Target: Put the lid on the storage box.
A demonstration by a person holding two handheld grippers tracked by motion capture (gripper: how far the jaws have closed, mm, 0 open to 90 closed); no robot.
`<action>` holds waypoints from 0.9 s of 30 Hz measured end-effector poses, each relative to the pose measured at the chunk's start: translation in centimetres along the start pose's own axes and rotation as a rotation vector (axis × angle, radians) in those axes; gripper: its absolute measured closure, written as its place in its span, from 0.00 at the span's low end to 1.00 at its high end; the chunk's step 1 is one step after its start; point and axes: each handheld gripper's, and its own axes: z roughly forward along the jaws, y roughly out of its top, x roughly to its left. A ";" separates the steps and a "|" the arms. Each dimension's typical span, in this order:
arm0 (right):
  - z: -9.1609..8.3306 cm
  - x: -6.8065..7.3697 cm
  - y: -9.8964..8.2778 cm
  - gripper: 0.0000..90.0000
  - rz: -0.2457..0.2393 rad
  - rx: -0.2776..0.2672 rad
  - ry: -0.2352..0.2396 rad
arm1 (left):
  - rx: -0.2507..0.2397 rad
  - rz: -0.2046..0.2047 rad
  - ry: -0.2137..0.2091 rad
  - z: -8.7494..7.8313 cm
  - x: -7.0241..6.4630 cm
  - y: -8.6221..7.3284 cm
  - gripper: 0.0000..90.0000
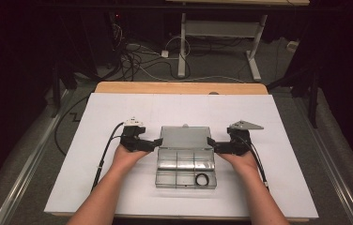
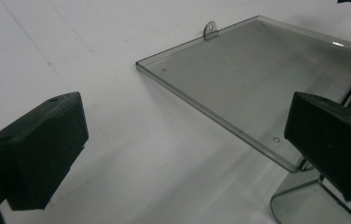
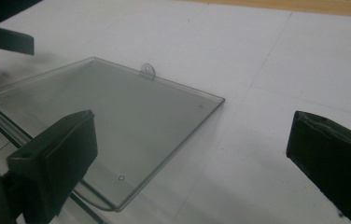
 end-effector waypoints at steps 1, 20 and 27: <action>0.2 0.1 0.1 0.03 0.001 0.011 0.003 | -0.007 0.003 0.000 0.1 0.0 0.1 0.00; 3.0 0.6 -0.1 0.10 0.096 0.098 0.101 | 0.038 0.007 -0.010 1.4 -0.5 -0.1 0.00; 3.3 0.5 -0.4 0.12 0.129 0.130 0.134 | 0.044 0.007 -0.021 1.4 -0.5 -0.1 0.00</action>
